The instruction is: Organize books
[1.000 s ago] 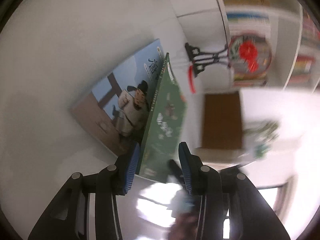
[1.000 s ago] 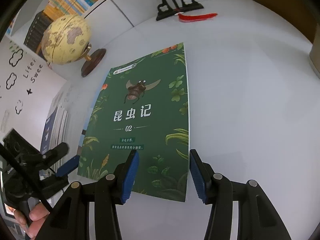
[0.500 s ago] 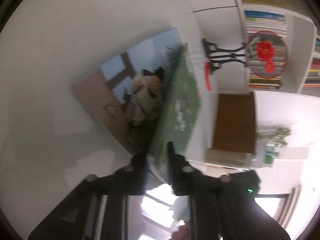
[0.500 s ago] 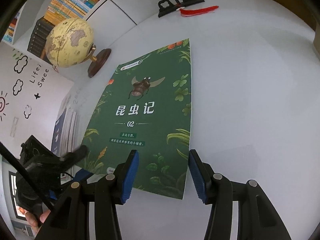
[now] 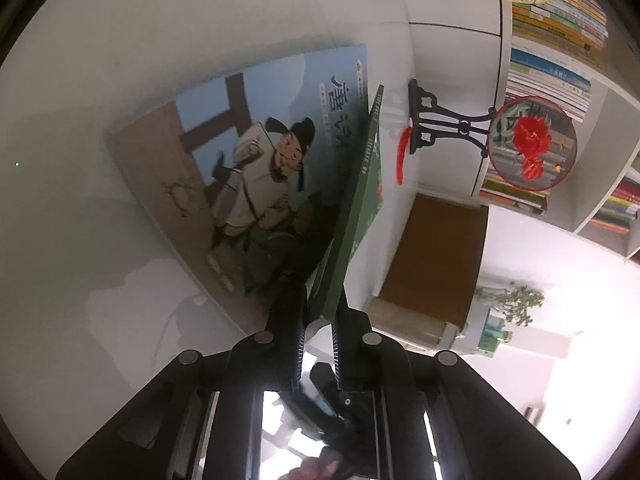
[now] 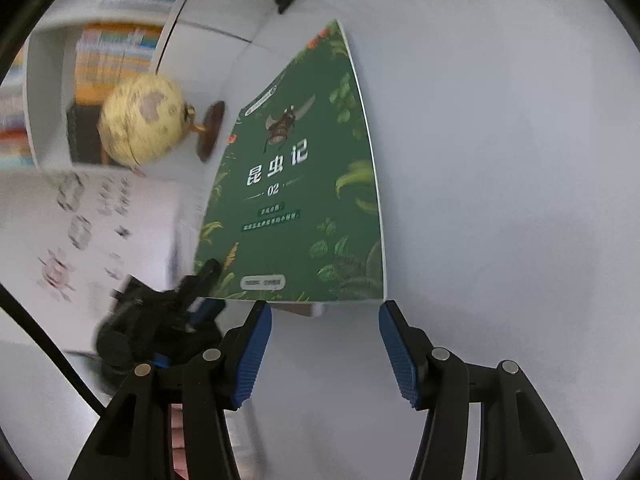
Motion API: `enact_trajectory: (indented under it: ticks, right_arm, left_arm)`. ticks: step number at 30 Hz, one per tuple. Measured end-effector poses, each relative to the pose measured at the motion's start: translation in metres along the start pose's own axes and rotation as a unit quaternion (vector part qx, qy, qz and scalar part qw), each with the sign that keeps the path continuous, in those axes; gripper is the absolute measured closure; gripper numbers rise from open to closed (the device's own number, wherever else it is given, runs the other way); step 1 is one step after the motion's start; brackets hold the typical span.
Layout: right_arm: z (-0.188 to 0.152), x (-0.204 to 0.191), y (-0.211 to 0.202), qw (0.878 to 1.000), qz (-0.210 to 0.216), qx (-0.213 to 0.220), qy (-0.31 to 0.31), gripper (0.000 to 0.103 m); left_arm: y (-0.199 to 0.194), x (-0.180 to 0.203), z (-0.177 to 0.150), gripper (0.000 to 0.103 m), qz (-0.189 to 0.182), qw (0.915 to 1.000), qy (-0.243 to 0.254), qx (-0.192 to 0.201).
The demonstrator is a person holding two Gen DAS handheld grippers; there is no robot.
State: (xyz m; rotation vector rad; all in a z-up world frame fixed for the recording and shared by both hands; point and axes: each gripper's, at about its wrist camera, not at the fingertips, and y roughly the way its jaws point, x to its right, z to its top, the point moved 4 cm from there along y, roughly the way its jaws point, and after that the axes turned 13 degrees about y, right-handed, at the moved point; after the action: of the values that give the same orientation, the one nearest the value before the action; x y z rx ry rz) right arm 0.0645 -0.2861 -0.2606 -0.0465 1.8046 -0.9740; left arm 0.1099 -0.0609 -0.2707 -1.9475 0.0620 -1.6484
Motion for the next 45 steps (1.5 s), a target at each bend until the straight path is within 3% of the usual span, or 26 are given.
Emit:
enact_trajectory:
  ticks: [4, 9, 10, 12, 13, 18, 22, 24, 28, 30, 31, 35, 36, 38, 40, 43, 45]
  right_arm:
    - [-0.002, 0.011, 0.011, 0.993, 0.081, -0.026, 0.077, 0.048]
    - [0.000, 0.013, 0.012, 0.982, 0.132, 0.021, 0.134, 0.049]
    - [0.001, 0.012, 0.013, 0.980, 0.136, 0.029, 0.141, 0.054]
    - [0.002, 0.009, 0.014, 0.978, 0.142, 0.041, 0.144, 0.072]
    - [0.003, 0.009, 0.011, 0.979, 0.140, 0.047, 0.142, 0.085]
    - [0.003, -0.005, 0.001, 0.987, 0.094, 0.084, 0.097, 0.089]
    - [0.000, -0.021, -0.005, 0.993, 0.033, 0.107, 0.034, 0.089]
    - [-0.002, -0.028, -0.004, 0.994, 0.014, 0.109, 0.013, 0.089]
    - [-0.017, -0.029, -0.014, 0.994, -0.016, 0.108, -0.026, 0.089]
    - [-0.025, -0.028, -0.024, 0.994, -0.007, 0.102, -0.030, 0.089]
    - [-0.030, -0.029, -0.029, 0.995, -0.002, 0.098, -0.033, 0.089]
    - [-0.041, -0.025, -0.034, 0.995, -0.002, 0.093, -0.026, 0.090]
    - [-0.040, -0.025, -0.032, 0.995, -0.004, 0.093, -0.023, 0.090]
    - [-0.038, -0.023, -0.029, 0.996, -0.004, 0.091, -0.018, 0.090]
    - [-0.037, -0.022, -0.031, 0.996, 0.000, 0.090, -0.012, 0.090]
    - [-0.031, -0.015, -0.033, 0.997, 0.005, 0.081, 0.002, 0.086]
    - [-0.020, -0.003, -0.032, 0.996, 0.035, 0.066, 0.043, 0.083]
  left_arm:
    - [0.004, 0.006, -0.002, 0.095, 0.001, 1.0000, 0.004, -0.005]
    - [0.005, 0.009, -0.003, 0.095, 0.006, 0.9999, 0.008, -0.008]
    - [0.005, 0.010, -0.003, 0.095, 0.007, 0.9999, 0.009, -0.009]
    - [0.004, 0.012, -0.002, 0.095, 0.016, 0.9997, 0.017, -0.007]
    - [0.006, 0.014, -0.002, 0.095, 0.022, 0.9995, 0.022, -0.006]
    - [0.007, 0.022, -0.004, 0.095, 0.068, 0.9947, 0.077, -0.005]
    - [0.006, 0.035, -0.011, 0.095, 0.104, 0.9839, 0.145, -0.002]
    - [0.004, 0.040, -0.017, 0.095, 0.112, 0.9783, 0.174, -0.007]
    - [-0.005, 0.044, -0.033, 0.094, 0.088, 0.9748, 0.203, -0.030]
    - [-0.011, 0.041, -0.039, 0.087, 0.083, 0.9752, 0.204, -0.025]
    - [-0.012, 0.039, -0.040, 0.075, 0.087, 0.9756, 0.201, -0.014]
    - [0.007, 0.028, -0.035, 0.074, 0.094, 0.9829, 0.158, 0.005]
    - [0.012, 0.028, -0.035, 0.074, 0.098, 0.9827, 0.157, 0.003]
    - [0.019, 0.028, -0.035, 0.088, 0.097, 0.9837, 0.151, -0.004]
    - [0.018, 0.027, -0.036, 0.094, 0.075, 0.9879, 0.135, -0.010]
    - [0.015, 0.036, -0.033, 0.097, 0.067, 0.9874, 0.143, -0.010]
    - [0.016, 0.038, -0.030, 0.098, 0.063, 0.9888, 0.135, -0.015]
